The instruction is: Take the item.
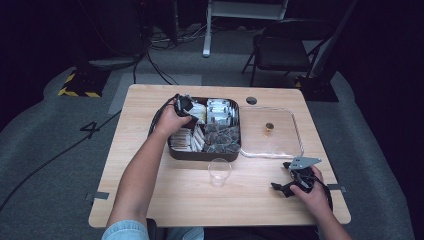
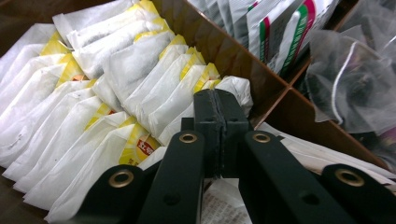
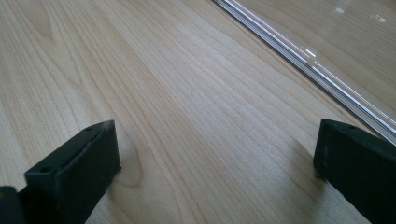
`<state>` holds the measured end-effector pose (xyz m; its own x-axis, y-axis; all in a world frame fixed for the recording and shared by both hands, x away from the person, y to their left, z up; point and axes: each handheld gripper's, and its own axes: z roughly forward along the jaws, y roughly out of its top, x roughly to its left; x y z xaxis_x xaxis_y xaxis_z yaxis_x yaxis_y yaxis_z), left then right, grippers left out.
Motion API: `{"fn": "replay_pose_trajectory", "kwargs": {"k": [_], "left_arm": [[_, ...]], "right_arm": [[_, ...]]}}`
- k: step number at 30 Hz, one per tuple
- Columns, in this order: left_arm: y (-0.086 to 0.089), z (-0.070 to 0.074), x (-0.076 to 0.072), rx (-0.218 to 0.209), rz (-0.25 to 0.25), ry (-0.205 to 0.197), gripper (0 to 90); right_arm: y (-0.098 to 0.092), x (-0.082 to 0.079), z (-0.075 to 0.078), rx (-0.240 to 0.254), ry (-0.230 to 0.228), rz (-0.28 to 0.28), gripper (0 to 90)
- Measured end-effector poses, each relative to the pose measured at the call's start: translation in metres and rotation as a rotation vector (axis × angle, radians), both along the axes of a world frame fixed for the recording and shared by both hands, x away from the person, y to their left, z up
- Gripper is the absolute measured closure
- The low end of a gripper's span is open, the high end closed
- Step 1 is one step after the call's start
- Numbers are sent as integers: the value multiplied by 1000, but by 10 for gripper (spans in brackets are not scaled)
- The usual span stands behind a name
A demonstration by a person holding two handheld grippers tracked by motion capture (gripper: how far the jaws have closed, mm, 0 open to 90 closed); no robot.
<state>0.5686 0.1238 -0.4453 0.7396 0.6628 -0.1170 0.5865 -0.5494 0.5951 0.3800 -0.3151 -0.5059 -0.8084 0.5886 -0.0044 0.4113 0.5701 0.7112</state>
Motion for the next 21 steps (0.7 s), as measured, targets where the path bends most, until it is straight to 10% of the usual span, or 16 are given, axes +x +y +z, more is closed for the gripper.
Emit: {"fn": "replay_pose_trajectory", "kwargs": {"k": [21], "left_arm": [[8, 68, -45, -184, -23, -169, 894]], "right_arm": [[0, -1, 0, 0, -4, -3, 8]]}}
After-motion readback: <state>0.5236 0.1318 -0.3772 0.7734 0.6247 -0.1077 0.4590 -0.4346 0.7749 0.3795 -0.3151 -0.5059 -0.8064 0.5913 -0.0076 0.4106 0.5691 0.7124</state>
